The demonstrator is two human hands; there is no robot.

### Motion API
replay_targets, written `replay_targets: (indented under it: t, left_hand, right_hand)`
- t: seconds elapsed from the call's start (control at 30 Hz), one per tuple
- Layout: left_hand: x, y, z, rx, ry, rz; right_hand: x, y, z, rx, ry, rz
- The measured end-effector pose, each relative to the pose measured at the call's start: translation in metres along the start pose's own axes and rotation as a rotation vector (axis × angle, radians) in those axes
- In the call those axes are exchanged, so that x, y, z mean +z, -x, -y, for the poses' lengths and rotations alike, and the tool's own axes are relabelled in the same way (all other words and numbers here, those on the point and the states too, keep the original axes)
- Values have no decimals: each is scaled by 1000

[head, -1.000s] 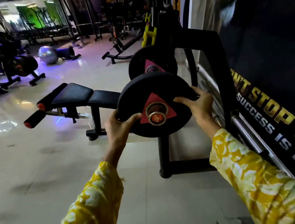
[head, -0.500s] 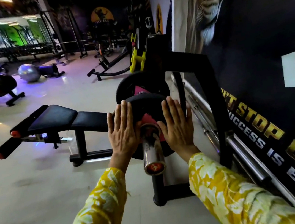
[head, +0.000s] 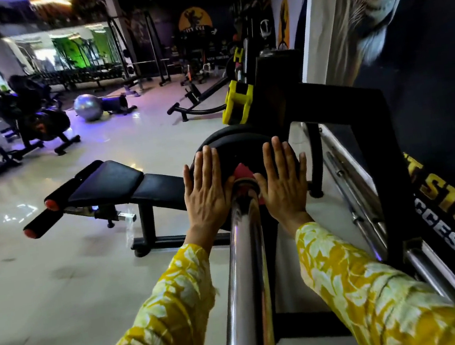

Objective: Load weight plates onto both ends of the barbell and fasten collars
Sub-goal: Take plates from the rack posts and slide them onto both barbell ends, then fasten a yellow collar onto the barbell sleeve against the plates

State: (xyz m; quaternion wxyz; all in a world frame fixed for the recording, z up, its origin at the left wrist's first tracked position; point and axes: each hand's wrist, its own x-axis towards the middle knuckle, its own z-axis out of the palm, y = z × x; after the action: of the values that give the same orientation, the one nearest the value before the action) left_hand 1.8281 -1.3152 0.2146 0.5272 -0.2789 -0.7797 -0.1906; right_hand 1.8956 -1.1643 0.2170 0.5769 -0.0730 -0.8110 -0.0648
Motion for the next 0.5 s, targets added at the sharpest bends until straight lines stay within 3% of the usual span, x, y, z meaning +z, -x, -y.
replay_targets:
  t: [0.2,0.33,0.4,0.5]
  left_hand:
    - [33,-13,8,0,-31,-123]
    - [32,-10,9,53,-57,-114]
    - [32,-17,9,46,-38,-66]
    - [14,-31,13,32,210,-40]
  right_hand:
    - [33,-6,-6,-24,91,-95]
    - [30,-4,-6,-46,161,-100]
    - [27,-10,-8,-10,91,-54]
    - [0,-26,4,92,-144,-12]
